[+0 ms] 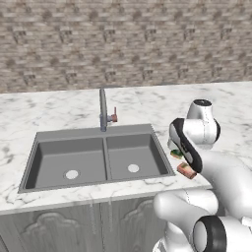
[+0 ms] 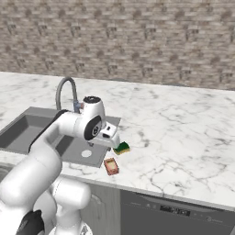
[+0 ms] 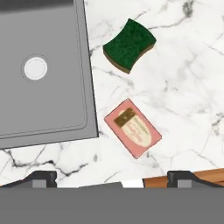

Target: Locate and retrieve the bar soap and sponge from the cabinet. Place them next to the sink.

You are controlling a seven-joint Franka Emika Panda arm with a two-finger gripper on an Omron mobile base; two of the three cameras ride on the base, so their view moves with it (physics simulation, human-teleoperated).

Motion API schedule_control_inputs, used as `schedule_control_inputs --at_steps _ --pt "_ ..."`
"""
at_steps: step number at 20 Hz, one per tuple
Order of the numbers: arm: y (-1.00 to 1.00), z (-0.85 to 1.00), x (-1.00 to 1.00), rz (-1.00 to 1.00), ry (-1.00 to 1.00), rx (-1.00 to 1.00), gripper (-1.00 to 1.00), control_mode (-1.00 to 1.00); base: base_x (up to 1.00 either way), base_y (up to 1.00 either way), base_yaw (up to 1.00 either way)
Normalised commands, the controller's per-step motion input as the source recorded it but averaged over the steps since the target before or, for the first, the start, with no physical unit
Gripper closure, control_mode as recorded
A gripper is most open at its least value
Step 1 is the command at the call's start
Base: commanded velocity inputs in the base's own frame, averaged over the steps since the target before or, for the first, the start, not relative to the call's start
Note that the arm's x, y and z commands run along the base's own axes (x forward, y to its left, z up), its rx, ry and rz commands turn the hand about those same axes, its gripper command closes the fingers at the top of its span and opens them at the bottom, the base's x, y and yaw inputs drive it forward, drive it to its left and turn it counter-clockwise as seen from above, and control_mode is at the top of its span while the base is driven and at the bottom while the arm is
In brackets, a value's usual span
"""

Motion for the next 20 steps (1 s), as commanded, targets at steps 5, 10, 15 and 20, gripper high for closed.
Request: schedule_control_inputs --at_steps 5,10,15,20 --pt "0.06 -0.01 -0.04 -0.04 0.00 0.00 -1.00 -1.00 0.00 0.00 0.00" --pt "0.07 0.08 -0.07 0.00 -0.03 0.00 -1.00 -1.00 0.00 0.00 0.00" --pt "0.12 0.23 -0.26 0.00 -0.07 0.00 -1.00 -1.00 0.00 0.00 0.00" --pt "0.08 0.27 -0.33 0.00 -0.08 0.00 -1.00 -1.00 0.00 0.00 0.00"
